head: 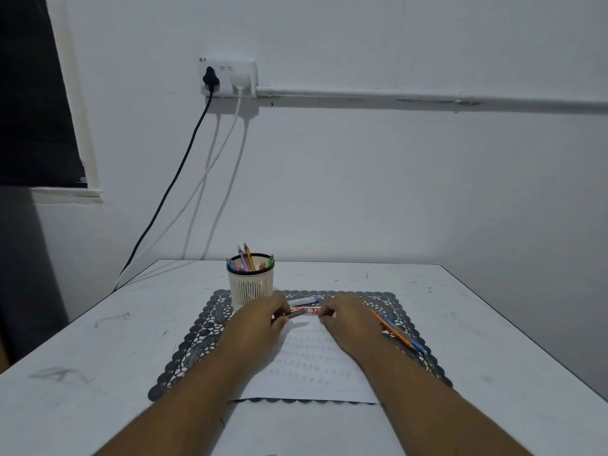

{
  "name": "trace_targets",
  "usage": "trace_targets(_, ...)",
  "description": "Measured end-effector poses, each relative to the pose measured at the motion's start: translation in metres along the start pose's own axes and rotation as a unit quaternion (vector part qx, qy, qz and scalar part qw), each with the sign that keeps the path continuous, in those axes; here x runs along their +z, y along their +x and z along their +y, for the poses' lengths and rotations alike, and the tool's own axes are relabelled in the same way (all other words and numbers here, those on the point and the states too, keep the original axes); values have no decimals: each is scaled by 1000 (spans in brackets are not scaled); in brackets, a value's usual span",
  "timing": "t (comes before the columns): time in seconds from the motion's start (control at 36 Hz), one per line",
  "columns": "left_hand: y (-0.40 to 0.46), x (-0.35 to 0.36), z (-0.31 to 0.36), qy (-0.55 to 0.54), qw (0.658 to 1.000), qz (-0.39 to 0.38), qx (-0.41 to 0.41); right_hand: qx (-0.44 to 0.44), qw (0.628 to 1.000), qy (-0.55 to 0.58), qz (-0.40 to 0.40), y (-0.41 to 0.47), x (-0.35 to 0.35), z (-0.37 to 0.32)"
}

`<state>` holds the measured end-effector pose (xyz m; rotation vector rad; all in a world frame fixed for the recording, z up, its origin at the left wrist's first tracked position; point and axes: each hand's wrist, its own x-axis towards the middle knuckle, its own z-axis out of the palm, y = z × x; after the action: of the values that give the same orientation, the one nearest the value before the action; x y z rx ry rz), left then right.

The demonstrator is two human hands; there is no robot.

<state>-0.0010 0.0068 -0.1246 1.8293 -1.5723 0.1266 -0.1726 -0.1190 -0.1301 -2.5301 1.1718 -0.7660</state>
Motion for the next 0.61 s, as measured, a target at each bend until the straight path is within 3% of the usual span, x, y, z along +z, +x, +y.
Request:
trace_targets(0.14,0,-1,0,0,1000,-2,4,10,1000,14,-9,-2,-4,-3)
trace_targets(0.22,1,2,-3,-5,1000,-3,6,12,992,128,16,-2,-3,-3)
trace_targets(0.28,3,3,-4,-15,1000,0,3,48,955,293,17,-2,-1,-4)
trace_targets(0.33,4,4,-5,-34,999,0,1,69,894,442,-4,-4,0,-7)
trace_targets(0.42,5,3,-7,-52,999,-2,4,86,829,552,-26,-7,-2,-13)
trace_targets(0.61,6,2,-8,-70,998,-2,8,86,819,567,-20,-7,-3,-17)
